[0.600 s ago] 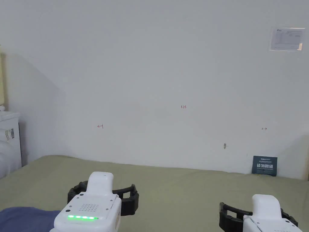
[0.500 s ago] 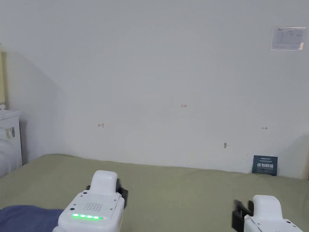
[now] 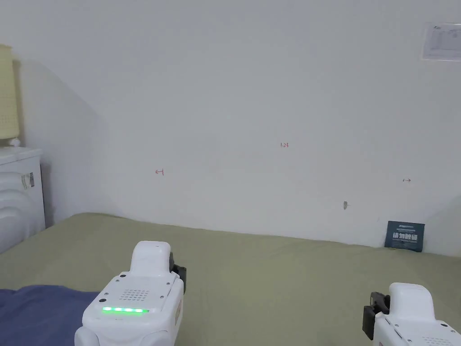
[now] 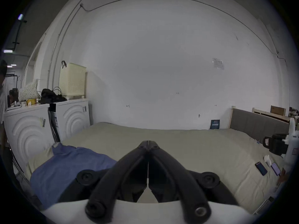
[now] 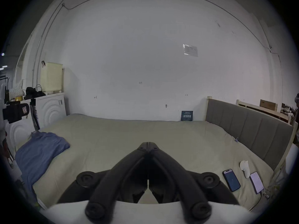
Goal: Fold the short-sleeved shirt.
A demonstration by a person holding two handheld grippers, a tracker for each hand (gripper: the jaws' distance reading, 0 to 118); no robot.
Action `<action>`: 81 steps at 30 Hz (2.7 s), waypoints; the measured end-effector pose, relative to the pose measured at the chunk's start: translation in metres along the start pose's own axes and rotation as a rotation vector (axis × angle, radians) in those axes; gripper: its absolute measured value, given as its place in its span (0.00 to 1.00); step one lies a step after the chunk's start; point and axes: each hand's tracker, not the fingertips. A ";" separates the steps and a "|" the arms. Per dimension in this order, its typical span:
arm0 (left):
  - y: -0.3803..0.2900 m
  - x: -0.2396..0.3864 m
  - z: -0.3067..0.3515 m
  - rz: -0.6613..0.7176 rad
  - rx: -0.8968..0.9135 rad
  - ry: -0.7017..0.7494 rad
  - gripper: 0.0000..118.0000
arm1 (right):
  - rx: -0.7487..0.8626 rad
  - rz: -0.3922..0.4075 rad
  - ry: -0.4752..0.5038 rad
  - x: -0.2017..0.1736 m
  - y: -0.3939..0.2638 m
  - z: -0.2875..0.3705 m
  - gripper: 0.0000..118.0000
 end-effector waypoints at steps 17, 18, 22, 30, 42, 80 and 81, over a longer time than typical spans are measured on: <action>0.019 -0.131 0.088 0.010 0.032 0.308 0.00 | 0.091 0.026 0.390 -0.162 0.034 0.005 0.01; 0.019 -0.142 0.098 0.021 0.028 0.341 0.00 | 0.096 0.026 0.430 -0.175 0.034 0.006 0.01; 0.014 -0.180 0.137 0.047 0.043 0.464 0.00 | 0.085 0.043 0.571 -0.230 0.031 0.016 0.01; 0.006 -0.225 0.194 0.084 0.035 0.593 0.00 | 0.075 0.056 0.723 -0.288 0.020 0.036 0.01; 0.006 -0.237 0.144 0.070 -0.101 0.498 0.00 | 0.029 0.080 0.687 -0.269 0.015 0.017 0.01; -0.166 -0.305 -0.320 0.054 -1.031 0.102 0.57 | -0.431 -0.037 0.643 -0.199 -0.119 -0.071 0.02; -0.160 -0.305 -0.317 0.013 -1.023 0.104 0.23 | -0.429 -0.032 0.644 -0.200 -0.120 -0.069 0.02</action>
